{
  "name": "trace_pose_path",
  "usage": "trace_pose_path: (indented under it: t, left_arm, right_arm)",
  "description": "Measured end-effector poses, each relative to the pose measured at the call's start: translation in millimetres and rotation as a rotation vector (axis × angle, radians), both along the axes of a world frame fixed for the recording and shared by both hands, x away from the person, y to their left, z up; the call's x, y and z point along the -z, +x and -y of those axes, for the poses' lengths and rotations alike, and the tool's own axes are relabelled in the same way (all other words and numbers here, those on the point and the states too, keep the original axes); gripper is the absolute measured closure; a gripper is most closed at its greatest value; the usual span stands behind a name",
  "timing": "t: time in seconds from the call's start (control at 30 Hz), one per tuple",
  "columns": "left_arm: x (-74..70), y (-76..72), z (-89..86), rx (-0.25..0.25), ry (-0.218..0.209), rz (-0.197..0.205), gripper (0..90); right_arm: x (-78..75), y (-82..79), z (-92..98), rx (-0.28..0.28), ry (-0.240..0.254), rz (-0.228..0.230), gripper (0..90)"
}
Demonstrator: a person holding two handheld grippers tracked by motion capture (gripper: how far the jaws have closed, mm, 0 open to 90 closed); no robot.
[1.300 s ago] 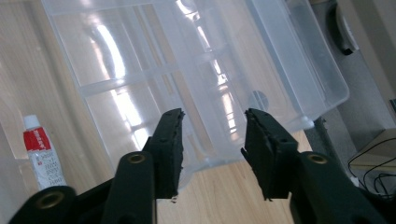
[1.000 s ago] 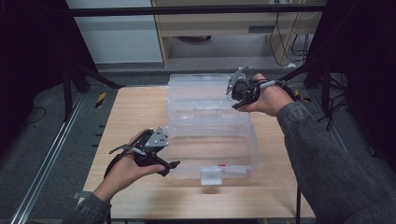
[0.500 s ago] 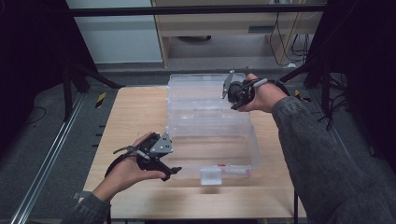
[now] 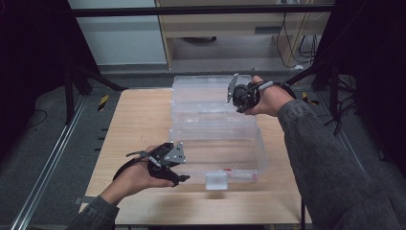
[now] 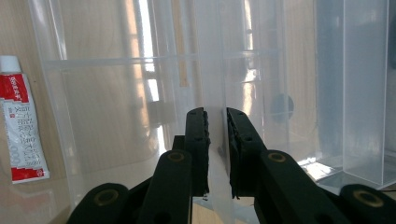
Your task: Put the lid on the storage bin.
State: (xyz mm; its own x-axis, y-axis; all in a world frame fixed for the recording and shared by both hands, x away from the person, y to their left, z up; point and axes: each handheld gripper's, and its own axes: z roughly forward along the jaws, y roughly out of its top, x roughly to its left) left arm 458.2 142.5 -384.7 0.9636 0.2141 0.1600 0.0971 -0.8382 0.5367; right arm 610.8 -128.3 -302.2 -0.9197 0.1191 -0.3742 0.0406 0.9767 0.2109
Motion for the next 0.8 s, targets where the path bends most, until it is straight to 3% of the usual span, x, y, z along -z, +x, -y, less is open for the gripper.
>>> trace_pose_path:
  t: [0.03,0.1,0.37,0.73,0.8]
  left_arm:
    - [0.0,0.0,0.0,0.000,0.000,0.000,36.2]
    - [4.5,2.5,4.4,0.015,0.050,-0.026,41.8]
    - [13.7,8.3,12.3,0.036,0.117,-0.073,56.3]
    - [18.6,14.0,13.9,0.050,0.110,-0.122,80.4]
    - [19.3,13.0,14.0,0.045,0.099,-0.124,80.9]
  right_arm:
    - [0.0,0.0,0.0,0.000,0.000,0.000,79.7]
    - [0.0,-0.1,-0.3,0.001,-0.004,0.002,79.4]
    - [0.3,-0.2,0.0,0.007,-0.004,0.003,78.9]
    - [0.6,-0.3,-0.5,0.003,-0.001,0.006,79.3]
    - [0.8,-1.0,-0.7,-0.008,-0.001,0.013,80.1]
